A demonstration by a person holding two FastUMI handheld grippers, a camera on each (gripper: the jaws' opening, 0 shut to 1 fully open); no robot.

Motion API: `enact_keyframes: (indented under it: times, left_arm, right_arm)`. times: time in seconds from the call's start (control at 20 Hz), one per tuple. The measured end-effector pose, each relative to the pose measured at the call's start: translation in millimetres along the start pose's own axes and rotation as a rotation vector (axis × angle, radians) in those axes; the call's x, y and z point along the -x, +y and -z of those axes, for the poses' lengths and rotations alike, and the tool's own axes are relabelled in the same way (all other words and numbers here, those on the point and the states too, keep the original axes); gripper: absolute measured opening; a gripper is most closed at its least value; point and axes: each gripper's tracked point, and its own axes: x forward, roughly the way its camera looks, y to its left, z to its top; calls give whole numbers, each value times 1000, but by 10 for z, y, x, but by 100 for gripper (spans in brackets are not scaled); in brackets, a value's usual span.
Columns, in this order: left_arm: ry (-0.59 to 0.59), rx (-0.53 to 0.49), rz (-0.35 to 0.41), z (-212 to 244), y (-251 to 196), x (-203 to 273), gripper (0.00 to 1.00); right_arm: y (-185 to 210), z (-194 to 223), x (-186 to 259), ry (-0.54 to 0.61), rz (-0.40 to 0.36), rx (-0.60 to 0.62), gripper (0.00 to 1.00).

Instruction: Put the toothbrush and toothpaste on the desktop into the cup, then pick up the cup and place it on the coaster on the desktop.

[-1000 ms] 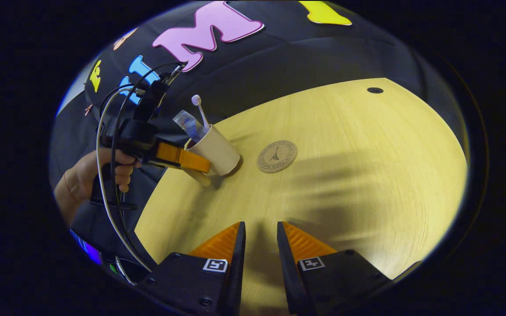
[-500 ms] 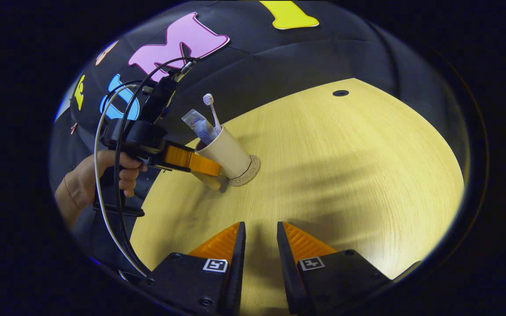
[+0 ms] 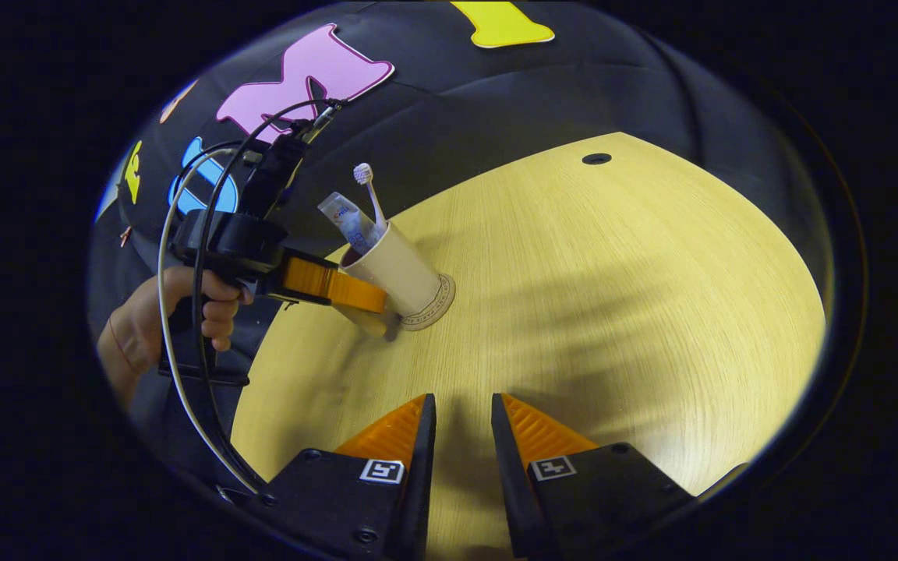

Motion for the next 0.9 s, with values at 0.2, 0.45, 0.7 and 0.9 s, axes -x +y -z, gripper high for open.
enact_keyframes:
  times: [0.2, 0.45, 0.7, 0.9]
  left_arm:
    - [-5, -1, 9, -9, -8, 7, 21]
    - [6, -11, 20, -4, 2, 7, 21]
    - [0, -13, 24, 18, 0, 17, 32]
    - [-11, -12, 0, -8, 66, 31, 72]
  right_arm:
    - [3, 7, 3, 3, -3, 0, 44]
    - [18, -5, 25, 1, -5, 3, 44]
    - [8, 11, 21, 3, -14, 3, 44]
    - [-9, 14, 11, 1, -17, 5, 44]
